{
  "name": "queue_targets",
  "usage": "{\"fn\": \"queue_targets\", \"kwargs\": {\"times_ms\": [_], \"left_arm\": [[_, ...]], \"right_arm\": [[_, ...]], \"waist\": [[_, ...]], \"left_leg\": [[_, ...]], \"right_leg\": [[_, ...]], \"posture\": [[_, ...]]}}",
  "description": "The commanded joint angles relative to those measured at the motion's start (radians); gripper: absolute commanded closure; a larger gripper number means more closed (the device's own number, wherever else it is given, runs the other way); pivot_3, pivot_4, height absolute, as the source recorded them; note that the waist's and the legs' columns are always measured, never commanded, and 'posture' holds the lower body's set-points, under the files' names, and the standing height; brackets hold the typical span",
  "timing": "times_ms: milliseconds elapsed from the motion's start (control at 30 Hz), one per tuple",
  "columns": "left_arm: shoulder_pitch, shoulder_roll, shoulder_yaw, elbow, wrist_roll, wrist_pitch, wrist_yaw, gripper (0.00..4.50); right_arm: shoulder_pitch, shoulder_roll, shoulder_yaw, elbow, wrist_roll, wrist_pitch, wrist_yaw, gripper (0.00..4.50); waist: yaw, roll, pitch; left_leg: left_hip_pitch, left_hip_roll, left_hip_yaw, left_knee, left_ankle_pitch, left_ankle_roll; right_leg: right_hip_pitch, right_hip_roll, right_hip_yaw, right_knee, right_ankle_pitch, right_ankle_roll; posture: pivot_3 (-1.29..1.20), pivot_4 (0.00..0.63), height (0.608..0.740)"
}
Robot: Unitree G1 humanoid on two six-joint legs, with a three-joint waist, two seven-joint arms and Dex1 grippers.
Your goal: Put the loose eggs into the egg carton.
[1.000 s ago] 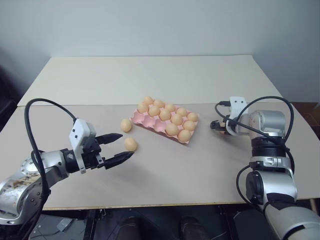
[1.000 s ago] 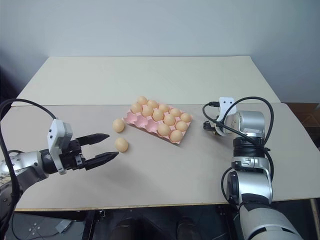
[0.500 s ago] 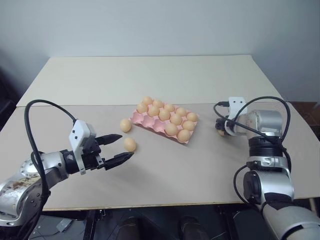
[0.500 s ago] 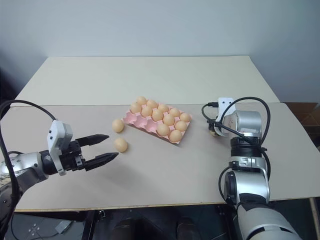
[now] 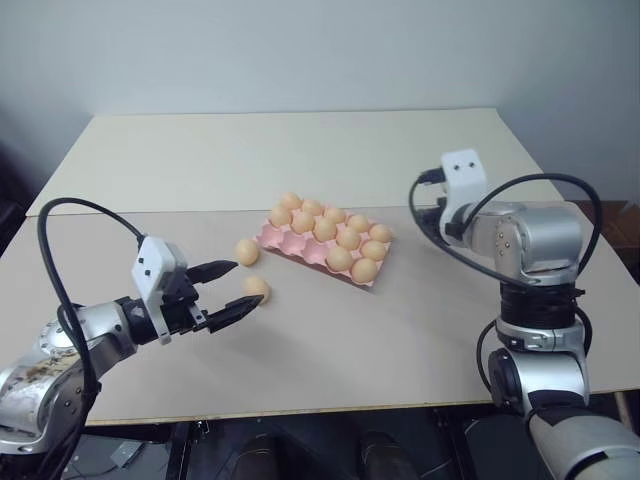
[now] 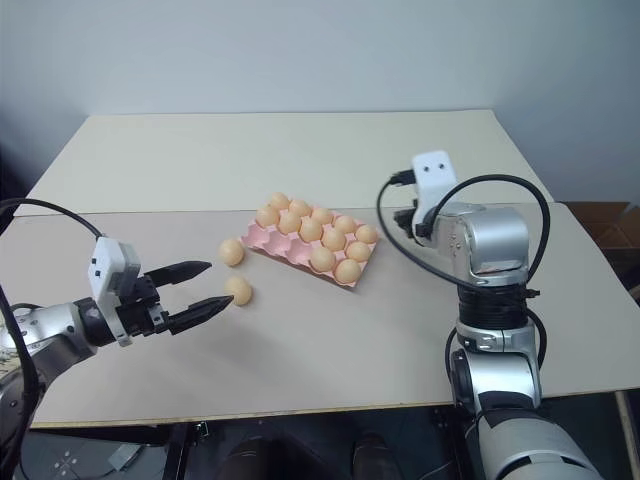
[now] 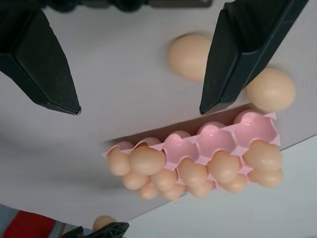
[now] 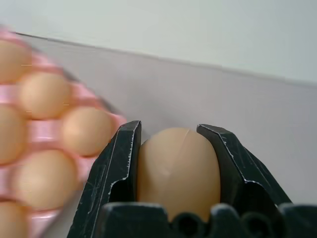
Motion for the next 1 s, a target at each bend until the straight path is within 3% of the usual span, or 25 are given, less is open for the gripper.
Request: {"fn": "queue_targets", "kwargs": {"times_ms": [33,200,400,1000], "left_arm": [[0.015,-0.005,0.046,-0.016,-0.003,-0.018,0.016,0.33],[0.052,-0.036,0.062,-0.023,0.012,-0.024,0.061,0.33],[0.068,-0.068,0.068,-0.059,-0.004,-0.017,0.1,0.33],[0.114,-0.097,0.055,-0.136,-0.024,-0.008,0.15,0.33]], "right_arm": [[0.004,0.033,0.054,-0.131,0.038,-0.077,0.052,2.85],[0.075,0.088,0.145,-0.191,0.044,-0.223,0.111,2.86],[0.086,0.154,0.228,-0.094,0.003,-0.336,0.117,2.86],[0.018,0.281,0.3,0.183,-0.079,-0.486,0.153,2.87]], "waist": [[0.0,0.0,0.0],[0.001,0.0,0.0],[0.001,0.0,0.0],[-0.001,0.0,0.0]], "left_leg": [[0.0,0.0,0.0,0.0,0.0,0.0],[0.0,0.0,0.0,0.0,0.0,0.0],[0.0,0.0,-0.001,0.0,0.0,0.0],[0.0,0.0,-0.001,0.0,0.001,-0.001]], "right_leg": [[0.0,0.0,0.0,0.0,0.0,0.0],[0.0,0.0,-0.001,-0.001,0.0,0.0],[0.001,0.0,-0.001,0.001,0.0,0.0],[0.0,0.0,-0.001,0.0,0.0,0.0]], "posture": [[0.0,0.15,0.74],[0.0,0.15,0.74],[0.0,0.15,0.74],[0.0,0.15,0.74]]}}
